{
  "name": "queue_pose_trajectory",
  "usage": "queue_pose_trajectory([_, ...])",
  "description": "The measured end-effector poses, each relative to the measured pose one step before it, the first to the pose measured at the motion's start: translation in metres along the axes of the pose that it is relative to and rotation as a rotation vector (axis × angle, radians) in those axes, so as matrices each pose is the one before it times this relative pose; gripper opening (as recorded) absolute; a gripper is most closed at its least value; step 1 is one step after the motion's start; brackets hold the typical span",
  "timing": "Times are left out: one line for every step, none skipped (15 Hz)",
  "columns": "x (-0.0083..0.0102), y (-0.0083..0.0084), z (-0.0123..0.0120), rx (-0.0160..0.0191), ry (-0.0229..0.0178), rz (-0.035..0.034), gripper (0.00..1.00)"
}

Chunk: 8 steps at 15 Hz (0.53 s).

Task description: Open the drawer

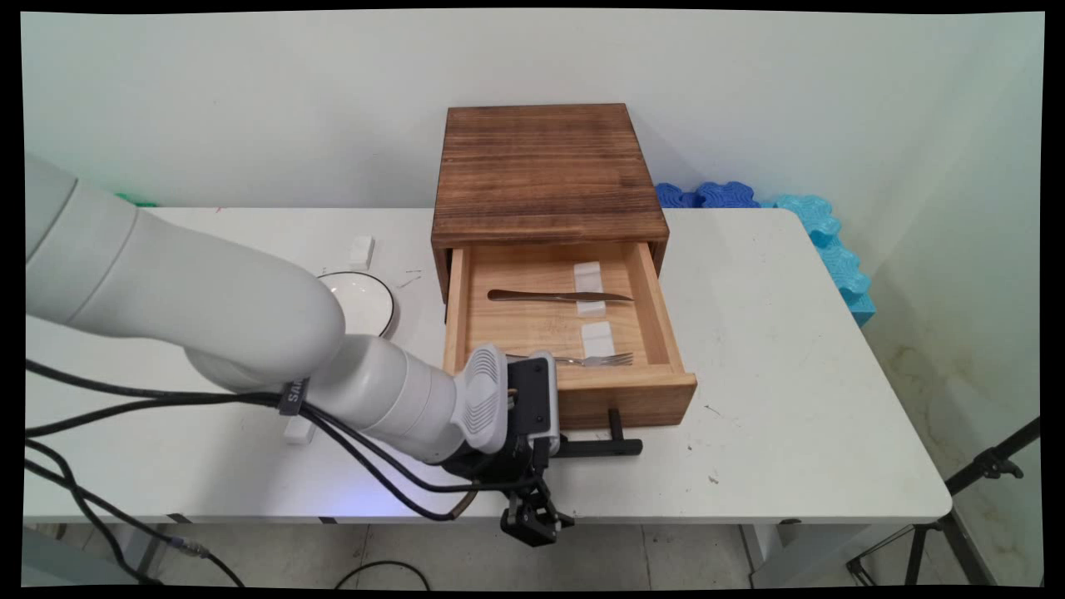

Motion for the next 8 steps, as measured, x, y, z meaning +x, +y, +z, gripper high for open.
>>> queue_pose_trajectory([-0.00018,0.00217,-0.00023,-0.00058,0.00205,0.00225,1.0])
queue_pose_trajectory([-0.00021,0.00235,-0.00024,-0.00026,0.00239,0.00288,1.0])
queue_pose_trajectory([-0.00028,0.00216,-0.00013,-0.0002,0.0019,0.00303,1.0])
queue_pose_trajectory([-0.00017,0.00178,-0.00011,-0.00009,0.00174,0.00255,1.0])
queue_pose_trajectory([-0.00012,0.00116,-0.00006,-0.00013,0.0011,0.00153,1.0])
queue_pose_trajectory([-0.0002,0.00216,-0.00006,0.00004,0.00189,0.00308,1.0])
queue_pose_trajectory([-0.00013,0.00125,-0.00005,0.00019,0.00116,0.0019,1.0])
queue_pose_trajectory([-0.00013,0.0016,-0.00002,0.00038,0.00167,0.00254,1.0])
